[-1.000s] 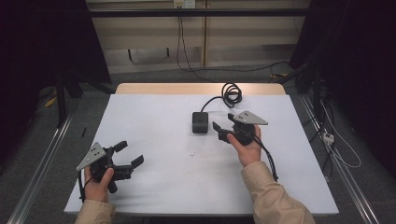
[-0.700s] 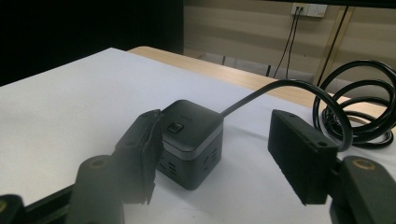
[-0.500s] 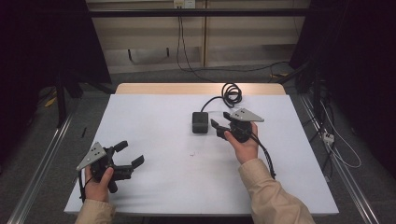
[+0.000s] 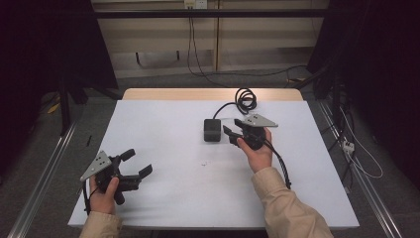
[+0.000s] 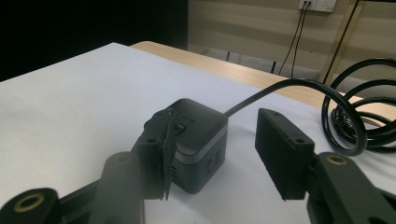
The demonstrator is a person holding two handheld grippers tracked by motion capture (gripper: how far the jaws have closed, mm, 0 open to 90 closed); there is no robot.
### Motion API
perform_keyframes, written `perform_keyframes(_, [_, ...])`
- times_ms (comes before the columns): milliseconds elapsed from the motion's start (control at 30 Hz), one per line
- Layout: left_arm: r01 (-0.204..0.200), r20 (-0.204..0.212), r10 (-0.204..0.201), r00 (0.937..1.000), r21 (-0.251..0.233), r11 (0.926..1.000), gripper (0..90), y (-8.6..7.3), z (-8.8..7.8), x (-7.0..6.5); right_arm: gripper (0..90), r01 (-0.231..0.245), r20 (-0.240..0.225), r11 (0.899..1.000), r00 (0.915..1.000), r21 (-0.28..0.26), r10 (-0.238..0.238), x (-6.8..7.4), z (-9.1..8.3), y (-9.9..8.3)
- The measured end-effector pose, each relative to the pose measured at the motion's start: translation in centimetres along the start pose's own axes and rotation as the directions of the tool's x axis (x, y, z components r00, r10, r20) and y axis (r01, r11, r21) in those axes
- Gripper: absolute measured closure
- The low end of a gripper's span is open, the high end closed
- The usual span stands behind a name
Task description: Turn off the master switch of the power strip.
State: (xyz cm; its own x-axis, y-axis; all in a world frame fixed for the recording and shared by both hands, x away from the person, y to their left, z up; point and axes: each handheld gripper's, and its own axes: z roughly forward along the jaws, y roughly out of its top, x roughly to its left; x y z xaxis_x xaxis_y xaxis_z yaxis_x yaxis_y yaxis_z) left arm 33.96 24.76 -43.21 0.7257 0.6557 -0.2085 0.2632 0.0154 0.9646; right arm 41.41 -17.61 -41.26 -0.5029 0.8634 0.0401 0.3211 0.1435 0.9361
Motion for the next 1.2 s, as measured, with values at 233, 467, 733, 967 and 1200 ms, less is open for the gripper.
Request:
perform_keyframes(233, [-0.004,0.010,0.004,0.9999,0.003,1.0000,3.5,0.0,0.1,-0.1,53.7,-0.002,-0.009,1.000,1.0000,0.014,0.002,-0.1,0.3,0.2])
perform_keyframes(467, [-0.004,0.011,0.004,0.9999,0.007,1.0000,3.5,0.0,0.1,0.0,60.8,-0.009,-0.023,1.000,0.9997,0.018,0.009,0.0,0.7,0.5])
perform_keyframes(733, [0.001,0.014,-0.001,0.9999,0.007,1.0000,3.5,0.0,0.1,-0.1,64.1,-0.004,-0.035,0.999,0.9994,0.033,0.005,0.0,1.1,0.5])
perform_keyframes(967, [0.002,0.018,-0.002,0.9998,0.007,1.0000,3.5,0.0,0.1,0.0,67.3,-0.015,-0.049,0.999,0.9987,0.036,0.017,0.1,1.4,0.8])
perform_keyframes(1200, [0.001,0.017,-0.001,0.9998,0.008,1.0000,3.5,0.0,0.2,0.0,69.0,-0.030,-0.053,0.999,0.9981,0.040,0.032,-0.1,1.7,0.8])
